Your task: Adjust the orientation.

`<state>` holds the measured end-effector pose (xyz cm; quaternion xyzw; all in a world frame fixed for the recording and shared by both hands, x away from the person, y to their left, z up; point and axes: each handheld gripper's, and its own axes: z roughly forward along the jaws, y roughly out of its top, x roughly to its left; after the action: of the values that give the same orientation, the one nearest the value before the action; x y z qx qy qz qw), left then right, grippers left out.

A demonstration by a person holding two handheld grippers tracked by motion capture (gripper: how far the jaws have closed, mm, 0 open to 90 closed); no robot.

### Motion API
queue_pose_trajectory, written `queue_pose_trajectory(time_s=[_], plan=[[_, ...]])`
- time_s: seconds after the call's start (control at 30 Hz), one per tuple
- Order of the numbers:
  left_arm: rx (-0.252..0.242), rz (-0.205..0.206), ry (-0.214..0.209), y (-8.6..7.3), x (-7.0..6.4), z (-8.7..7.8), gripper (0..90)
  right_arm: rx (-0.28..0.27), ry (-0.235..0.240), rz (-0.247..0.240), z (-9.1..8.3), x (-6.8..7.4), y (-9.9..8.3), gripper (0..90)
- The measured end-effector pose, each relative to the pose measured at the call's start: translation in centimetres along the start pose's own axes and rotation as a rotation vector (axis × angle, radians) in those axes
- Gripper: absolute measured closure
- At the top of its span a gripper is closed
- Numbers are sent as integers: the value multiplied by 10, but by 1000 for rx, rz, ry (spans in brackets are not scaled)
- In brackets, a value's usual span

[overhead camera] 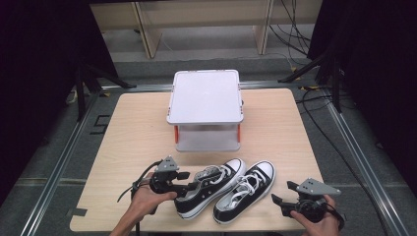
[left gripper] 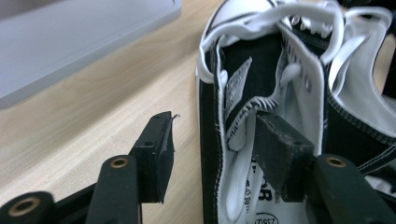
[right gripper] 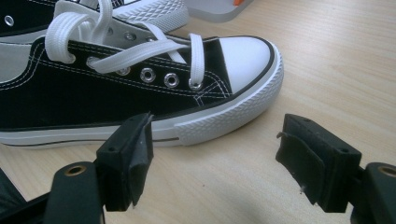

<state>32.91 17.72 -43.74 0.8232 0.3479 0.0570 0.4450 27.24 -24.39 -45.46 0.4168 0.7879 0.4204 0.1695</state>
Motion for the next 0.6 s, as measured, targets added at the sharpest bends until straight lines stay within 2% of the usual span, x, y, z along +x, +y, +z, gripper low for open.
queue_pose_trajectory(time_s=[0.07, 0.1, 0.13, 0.23, 0.27, 0.3, 0.37, 0.4, 0.43, 0.47, 0.5, 0.6], plan=[[29, 38, 32, 0, 2, 0, 493, 2, -3, 11, 0, 1, 0, 266], [27, 29, 33, 0, 1, 1, 491, 3, -4, 26, -1, 2, 0, 266], [34, 40, 28, 0, 1, 1, 488, 4, -2, 29, -1, 2, 0, 266], [31, 38, 23, 2, 1, 1, 481, 8, -3, 12, 0, 1, 0, 266], [40, 47, 17, 3, 0, 2, 479, 12, 0, 30, 0, 2, 0, 266], [40, 39, 15, 3, -1, 4, 480, 17, 3, 44, -1, 3, 0, 266], [60, 59, 14, 4, 0, 7, 480, 11, 4, 48, -1, 3, 0, 266], [59, 51, 20, 5, -2, 9, 473, 10, 1, 46, -1, 3, 0, 266], [74, 65, 32, 5, 0, 10, 471, 9, 1, 45, -1, 2, 0, 266], [83, 67, 23, 5, 1, 14, 470, 3, -1, 36, 0, 1, -1, 266], [87, 63, 25, 5, 0, 17, 472, -4, -9, 6, 0, -1, -1, 267], [99, 72, 26, 6, -1, 21, 474, -2, -3, 15, 0, -1, -1, 269]])
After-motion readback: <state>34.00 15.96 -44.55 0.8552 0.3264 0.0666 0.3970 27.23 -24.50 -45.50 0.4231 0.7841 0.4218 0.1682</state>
